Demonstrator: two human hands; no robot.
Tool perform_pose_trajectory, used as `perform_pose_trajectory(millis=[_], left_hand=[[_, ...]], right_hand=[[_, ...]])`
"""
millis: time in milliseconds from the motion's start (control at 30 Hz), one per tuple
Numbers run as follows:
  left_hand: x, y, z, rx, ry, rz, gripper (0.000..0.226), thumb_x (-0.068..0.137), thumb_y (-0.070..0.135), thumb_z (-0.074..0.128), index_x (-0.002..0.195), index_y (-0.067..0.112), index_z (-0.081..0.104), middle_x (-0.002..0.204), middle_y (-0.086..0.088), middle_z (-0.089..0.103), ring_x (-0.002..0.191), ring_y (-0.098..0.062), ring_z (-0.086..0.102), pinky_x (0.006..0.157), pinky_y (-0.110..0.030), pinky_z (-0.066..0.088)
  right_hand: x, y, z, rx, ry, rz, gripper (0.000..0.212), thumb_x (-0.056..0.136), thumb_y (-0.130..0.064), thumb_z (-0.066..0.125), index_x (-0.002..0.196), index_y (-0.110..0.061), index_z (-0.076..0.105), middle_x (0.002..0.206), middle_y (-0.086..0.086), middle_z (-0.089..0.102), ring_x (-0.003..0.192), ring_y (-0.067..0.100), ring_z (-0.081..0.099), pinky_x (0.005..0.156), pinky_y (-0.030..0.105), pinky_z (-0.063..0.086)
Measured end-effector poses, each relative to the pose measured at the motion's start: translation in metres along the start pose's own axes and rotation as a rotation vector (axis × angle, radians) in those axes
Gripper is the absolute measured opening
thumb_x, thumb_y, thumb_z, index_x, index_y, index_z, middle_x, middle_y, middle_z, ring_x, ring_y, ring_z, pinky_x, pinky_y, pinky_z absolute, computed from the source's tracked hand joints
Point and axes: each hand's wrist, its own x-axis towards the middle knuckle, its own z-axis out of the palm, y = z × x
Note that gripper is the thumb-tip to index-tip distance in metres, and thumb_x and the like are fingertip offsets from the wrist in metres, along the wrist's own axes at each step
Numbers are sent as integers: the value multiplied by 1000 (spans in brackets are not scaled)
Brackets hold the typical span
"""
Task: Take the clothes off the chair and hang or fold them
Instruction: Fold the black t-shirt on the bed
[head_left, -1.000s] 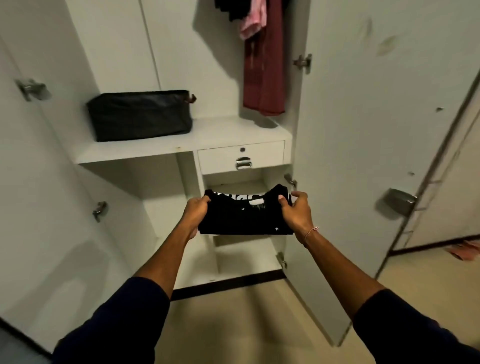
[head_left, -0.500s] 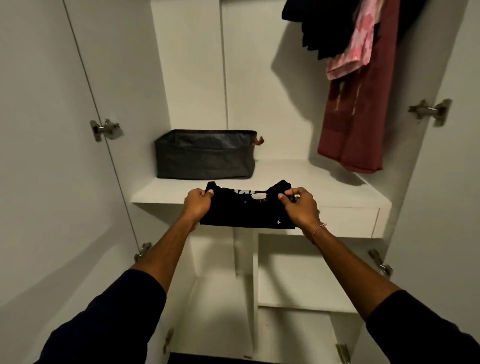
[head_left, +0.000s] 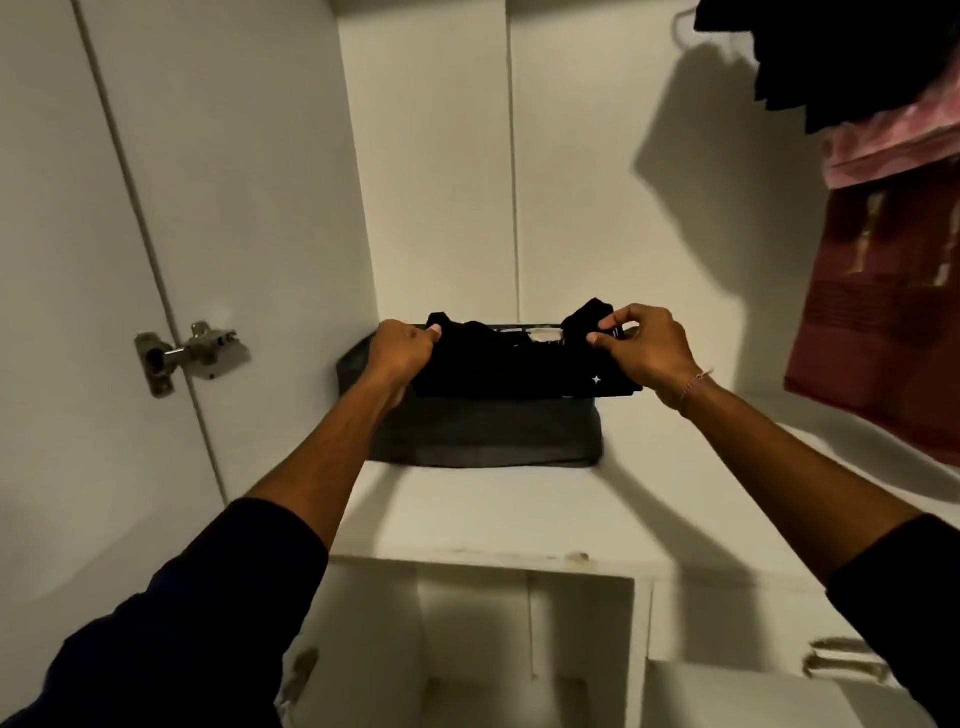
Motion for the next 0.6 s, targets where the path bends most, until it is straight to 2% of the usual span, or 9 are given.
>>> perform_pose_trajectory(millis=[100,200,267,367,433,500,600], left_hand=[[67,4,-1,-1,-3,-22,44,91,33,72,59,14,47,67,-5,52,67,-20,54,59,-28,42],[126,3,11,-3,-33,-35,35,88,36,74,76,8,57,89,-10,64,85,-24,63,65,-29,50],[153,-2,22,36,-51,-36,38,88,37,74,91,2,60,98,-12,65,91,-26,64,71,-32,53],[190,-11,42,71,-114,-83,50,87,37,75,110,-5,60,108,-16,67,96,-30,66,78,-37,58],[204,-19,56,93,-177,-133,48,89,31,74,114,-6,57,108,-17,65,94,-31,65,70,-36,55],[213,-29,70,128,-232,-176,37,92,25,71,108,-5,56,101,-17,62,82,-29,62,58,-34,50],[215,-45,86,195,-311,-233,23,95,20,67,94,0,56,85,-13,59,66,-22,58,41,-29,43]], right_hand=[[52,-6,26,-68,25,-48,19,76,-32,87,88,-22,76,99,5,74,95,22,70,88,41,58],[99,-7,47,-136,54,-71,20,76,-35,87,89,-23,77,109,6,73,102,24,68,89,40,57],[122,-3,57,-183,45,-71,21,78,-35,85,90,-19,77,110,6,72,99,21,65,84,34,54],[150,5,72,-269,-17,-48,21,83,-31,81,89,-11,77,101,8,72,87,19,62,74,29,48],[163,13,81,-320,-99,-17,22,84,-29,80,91,-9,76,98,9,71,84,19,62,73,30,49],[177,23,91,-396,-220,31,29,83,-31,81,98,-7,75,97,9,70,86,21,63,73,30,50],[190,33,108,-580,-440,75,37,81,-35,82,95,-2,71,82,7,65,75,22,61,57,25,45]])
